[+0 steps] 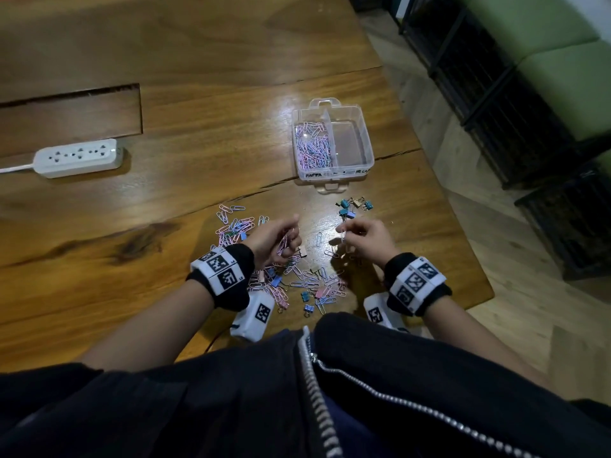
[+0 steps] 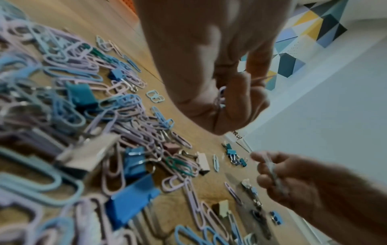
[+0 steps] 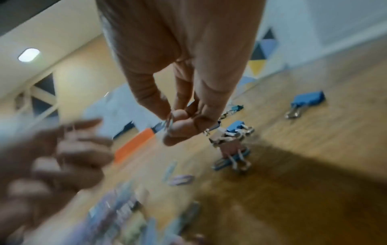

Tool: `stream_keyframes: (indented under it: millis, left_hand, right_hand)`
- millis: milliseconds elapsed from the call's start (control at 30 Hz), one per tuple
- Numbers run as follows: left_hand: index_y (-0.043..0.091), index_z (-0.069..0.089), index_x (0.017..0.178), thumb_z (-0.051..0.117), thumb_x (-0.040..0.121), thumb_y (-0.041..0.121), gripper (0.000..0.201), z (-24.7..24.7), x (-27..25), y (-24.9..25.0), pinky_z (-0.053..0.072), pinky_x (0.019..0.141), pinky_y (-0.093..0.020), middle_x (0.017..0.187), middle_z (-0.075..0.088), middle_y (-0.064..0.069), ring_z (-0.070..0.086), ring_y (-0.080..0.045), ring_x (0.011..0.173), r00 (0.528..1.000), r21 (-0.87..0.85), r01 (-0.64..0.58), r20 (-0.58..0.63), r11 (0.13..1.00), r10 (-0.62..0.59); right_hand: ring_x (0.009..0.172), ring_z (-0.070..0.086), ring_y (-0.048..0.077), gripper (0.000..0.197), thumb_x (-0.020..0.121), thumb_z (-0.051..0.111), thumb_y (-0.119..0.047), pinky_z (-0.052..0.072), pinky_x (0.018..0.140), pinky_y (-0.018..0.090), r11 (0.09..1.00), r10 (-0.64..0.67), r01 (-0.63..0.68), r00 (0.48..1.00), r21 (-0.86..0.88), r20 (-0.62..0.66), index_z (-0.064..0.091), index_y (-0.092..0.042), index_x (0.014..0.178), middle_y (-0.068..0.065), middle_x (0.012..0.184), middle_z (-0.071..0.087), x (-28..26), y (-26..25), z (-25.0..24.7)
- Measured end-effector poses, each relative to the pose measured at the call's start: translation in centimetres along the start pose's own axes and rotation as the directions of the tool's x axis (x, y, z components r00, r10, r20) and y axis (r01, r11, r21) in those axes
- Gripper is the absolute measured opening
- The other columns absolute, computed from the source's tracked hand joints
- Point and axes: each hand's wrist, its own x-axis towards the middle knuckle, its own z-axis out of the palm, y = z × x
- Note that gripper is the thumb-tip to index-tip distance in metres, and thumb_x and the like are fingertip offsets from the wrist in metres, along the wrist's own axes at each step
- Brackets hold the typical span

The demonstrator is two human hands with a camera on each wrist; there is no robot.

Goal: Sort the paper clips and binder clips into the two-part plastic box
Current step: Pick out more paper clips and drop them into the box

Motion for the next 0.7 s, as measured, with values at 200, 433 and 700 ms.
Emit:
stream_keyframes:
  millis: [200, 433, 700]
  left_hand:
    - [0.010, 0.050, 0.087, 0.031, 0.096, 0.004, 0.022, 0.2, 0.1, -0.3, 0.026, 0.031, -0.014, 0.065, 0.045, -0.002, 0.040, -0.004, 0.036, 0.997, 0.034, 0.069, 0.034, 0.997, -0.070]
    - [0.016, 0.052, 0.075, 0.045, 0.094, 0.030, 0.025, 0.4, -0.9, -0.2, 0.032, 0.033, -0.013, 0.059, 0.044, 0.005, 0.040, -0.001, 0.035, 0.993, 0.273, 0.096, -0.098, 0.957, -0.071]
    - [0.024, 0.058, 0.108, 0.069, 0.074, 0.044, 0.041, 0.6, -1.1, -2.5, 0.038, 0.072, -0.023, 0.106, 0.058, 0.003, 0.055, -0.016, 0.097, 0.985, 0.998, -0.065, 0.061, 0.018, 0.162]
  right_hand:
    - [0.054, 0.052, 0.012, 0.025, 0.085, 0.033, 0.003, 0.044, 0.045, 0.015, 0.809, 0.110, -0.224, 0.966, 0.544, 0.233, 0.049, -0.006, 0.068, 0.005, 0.073, 0.050, -1.3, 0.3, -1.5]
    - [0.054, 0.042, 0.010, 0.029, 0.092, 0.047, -0.023, 0.036, 0.053, 0.019, 0.975, 0.155, -0.186, 0.963, 0.125, 0.219, 0.046, -0.017, 0.063, -0.002, 0.061, 0.046, -2.1, 1.4, -0.4]
    - [0.095, 0.048, 0.015, 0.040, 0.069, 0.073, -0.037, 0.042, 0.084, 0.030, 0.679, -0.053, 0.222, 0.966, -0.699, 0.254, 0.055, -0.019, 0.100, 0.000, 0.102, 0.054, -3.2, 2.8, 1.2]
